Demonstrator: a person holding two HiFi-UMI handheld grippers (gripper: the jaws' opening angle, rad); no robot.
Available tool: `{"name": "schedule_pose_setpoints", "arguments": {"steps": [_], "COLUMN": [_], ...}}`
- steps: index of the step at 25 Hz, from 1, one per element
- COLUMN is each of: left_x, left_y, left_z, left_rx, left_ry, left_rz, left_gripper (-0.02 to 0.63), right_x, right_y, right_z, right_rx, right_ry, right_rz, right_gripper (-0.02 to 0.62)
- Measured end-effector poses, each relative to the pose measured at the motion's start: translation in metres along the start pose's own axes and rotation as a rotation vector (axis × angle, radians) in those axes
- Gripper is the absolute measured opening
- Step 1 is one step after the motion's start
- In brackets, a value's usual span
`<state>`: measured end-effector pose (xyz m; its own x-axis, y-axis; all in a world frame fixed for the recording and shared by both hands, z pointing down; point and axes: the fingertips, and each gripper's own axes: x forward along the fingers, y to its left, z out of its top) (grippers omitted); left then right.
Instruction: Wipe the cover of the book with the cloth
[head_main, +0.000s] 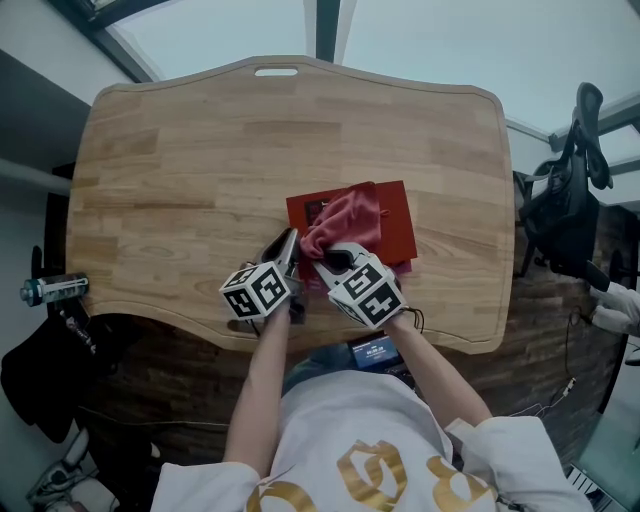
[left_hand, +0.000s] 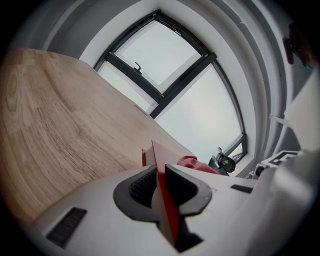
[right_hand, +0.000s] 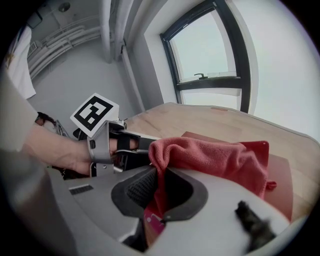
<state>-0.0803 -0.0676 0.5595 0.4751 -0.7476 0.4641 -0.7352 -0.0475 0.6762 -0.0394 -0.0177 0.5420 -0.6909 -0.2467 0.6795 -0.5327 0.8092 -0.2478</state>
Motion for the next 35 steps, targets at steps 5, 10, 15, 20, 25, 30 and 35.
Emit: {"name": "schedule_pose_setpoints", "arguments": {"steps": [5,10,15,20,25,30,35], "left_x": [0.0,0.0,0.001,0.001,0.001,0.001,0.001], "left_y": [0.0,0.001,0.0,0.0,-0.001,-0.001,-0.001], "left_z": [0.001,0.0,0.0,0.0,0.0,0.0,0.0], "left_rx": [0.004,0.002,0.001,-0.004,-0.002,-0.002,-0.004], "left_ry": [0.001,0.001,0.002,0.0,0.001,0.005,0.005], "left_rz": [-0.007,-0.01,-0.016,-0.019,-0.021,-0.024,-0.026], "left_gripper": [0.06,0.06,0.06,0.06,0.06,0.06,0.06], "right_x": [-0.008,-0.02,-0.03,-0.041,-0.055,-0.067,-0.079], "right_y": [-0.004,-0.012,-0.023,-0.034,-0.049,-0.063,-0.072], "right_z": [-0.007,-0.016,-0.023,-0.029,-0.038,-0.046,-0.054], "right_rx": [0.025,0.079,0.114,0.14,0.179,0.213,0.256], "right_ry": [-0.005,-0.021,-0.029,-0.03,-0.035,-0.035,-0.048], "right_rz": [0.001,-0.011,-0.028,-0.057,-0.095,-0.132,-0.163], "right_gripper": [0.055,0.055,0.055,0.055,0.055,0.055,0.055]}}
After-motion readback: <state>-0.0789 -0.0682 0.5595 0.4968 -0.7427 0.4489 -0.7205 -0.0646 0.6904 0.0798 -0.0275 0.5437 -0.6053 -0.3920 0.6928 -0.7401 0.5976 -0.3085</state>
